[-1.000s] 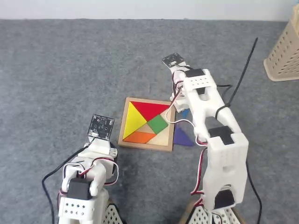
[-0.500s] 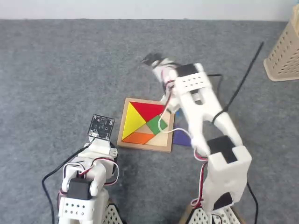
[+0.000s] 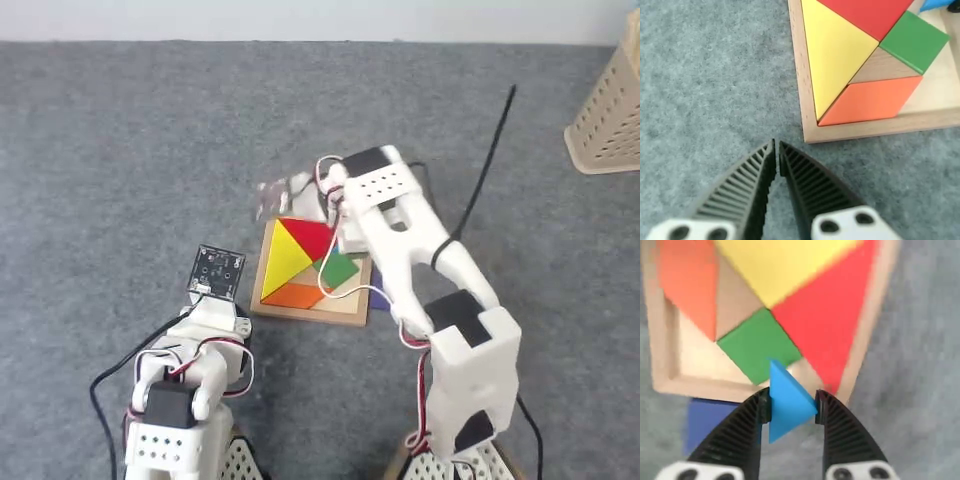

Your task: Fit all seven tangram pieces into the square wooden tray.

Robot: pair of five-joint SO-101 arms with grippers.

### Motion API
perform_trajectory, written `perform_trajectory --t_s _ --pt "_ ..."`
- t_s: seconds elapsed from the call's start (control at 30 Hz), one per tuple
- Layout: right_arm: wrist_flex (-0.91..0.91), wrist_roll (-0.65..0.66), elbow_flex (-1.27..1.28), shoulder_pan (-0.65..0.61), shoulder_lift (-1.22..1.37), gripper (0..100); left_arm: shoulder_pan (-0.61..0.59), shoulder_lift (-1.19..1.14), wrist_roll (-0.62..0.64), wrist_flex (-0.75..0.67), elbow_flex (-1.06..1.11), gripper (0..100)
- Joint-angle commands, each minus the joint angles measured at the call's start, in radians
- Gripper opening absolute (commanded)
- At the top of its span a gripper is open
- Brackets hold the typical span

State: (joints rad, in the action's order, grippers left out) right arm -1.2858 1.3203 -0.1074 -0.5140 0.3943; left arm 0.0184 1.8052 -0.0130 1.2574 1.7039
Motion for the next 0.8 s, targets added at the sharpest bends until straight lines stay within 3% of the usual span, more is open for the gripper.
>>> perform_trajectory --t_s 0.0,0.43,0.77 --pt "0.035 0.295 -0.012 -0.033 0.001 0.9 -0.002 0.020 0.009 0.006 -0.019 1" --pt "0.030 0.660 -0.018 -0.041 0.035 0.9 -0.002 0.020 0.009 0.006 -0.019 1" --pt "0.025 0.605 -0.018 -0.010 0.033 7.4 -0.002 0.020 0.009 0.006 -0.019 1"
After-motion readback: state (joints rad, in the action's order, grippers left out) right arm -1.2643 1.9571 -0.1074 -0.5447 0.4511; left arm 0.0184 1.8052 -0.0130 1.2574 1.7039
